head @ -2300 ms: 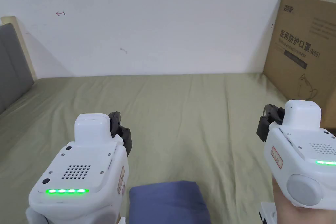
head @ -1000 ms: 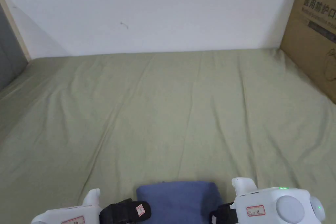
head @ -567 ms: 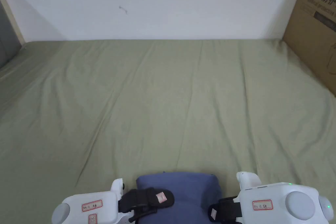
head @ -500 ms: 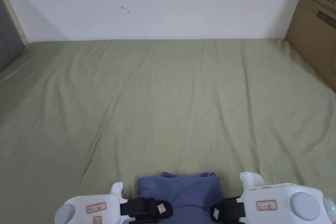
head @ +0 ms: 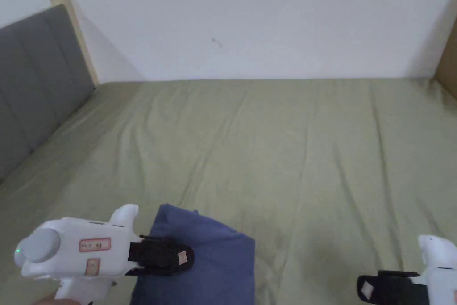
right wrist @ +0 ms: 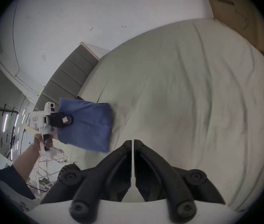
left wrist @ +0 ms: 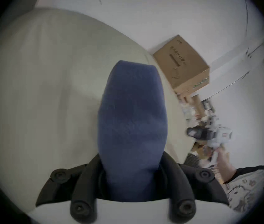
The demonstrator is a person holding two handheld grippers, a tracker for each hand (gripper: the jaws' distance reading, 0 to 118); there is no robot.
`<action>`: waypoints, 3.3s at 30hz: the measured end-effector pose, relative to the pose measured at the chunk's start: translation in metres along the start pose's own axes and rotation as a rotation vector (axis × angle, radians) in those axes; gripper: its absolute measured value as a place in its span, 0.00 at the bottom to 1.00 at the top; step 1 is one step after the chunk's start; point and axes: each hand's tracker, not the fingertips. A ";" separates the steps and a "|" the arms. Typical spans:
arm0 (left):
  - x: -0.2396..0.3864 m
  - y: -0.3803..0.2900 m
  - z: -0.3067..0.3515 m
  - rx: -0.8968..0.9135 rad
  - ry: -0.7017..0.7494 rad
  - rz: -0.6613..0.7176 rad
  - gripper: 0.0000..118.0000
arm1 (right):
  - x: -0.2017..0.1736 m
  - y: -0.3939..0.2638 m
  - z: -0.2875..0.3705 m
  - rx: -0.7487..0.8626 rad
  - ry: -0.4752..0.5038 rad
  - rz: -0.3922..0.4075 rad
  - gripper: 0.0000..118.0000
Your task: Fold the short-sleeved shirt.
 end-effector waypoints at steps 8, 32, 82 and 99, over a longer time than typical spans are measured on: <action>-0.084 0.028 0.088 -0.097 0.616 -0.072 0.20 | -0.022 -0.001 0.014 0.022 -0.111 0.081 0.02; 0.005 -0.027 0.026 0.286 0.515 0.047 0.05 | -0.054 0.009 0.008 0.055 -0.100 0.101 0.02; 0.343 -0.076 0.004 1.064 0.585 -0.519 0.97 | -0.126 0.001 0.169 1.033 -0.520 0.425 1.00; 0.330 -0.071 0.002 1.023 0.563 -0.493 0.98 | -0.130 0.005 0.157 0.983 -0.505 0.450 1.00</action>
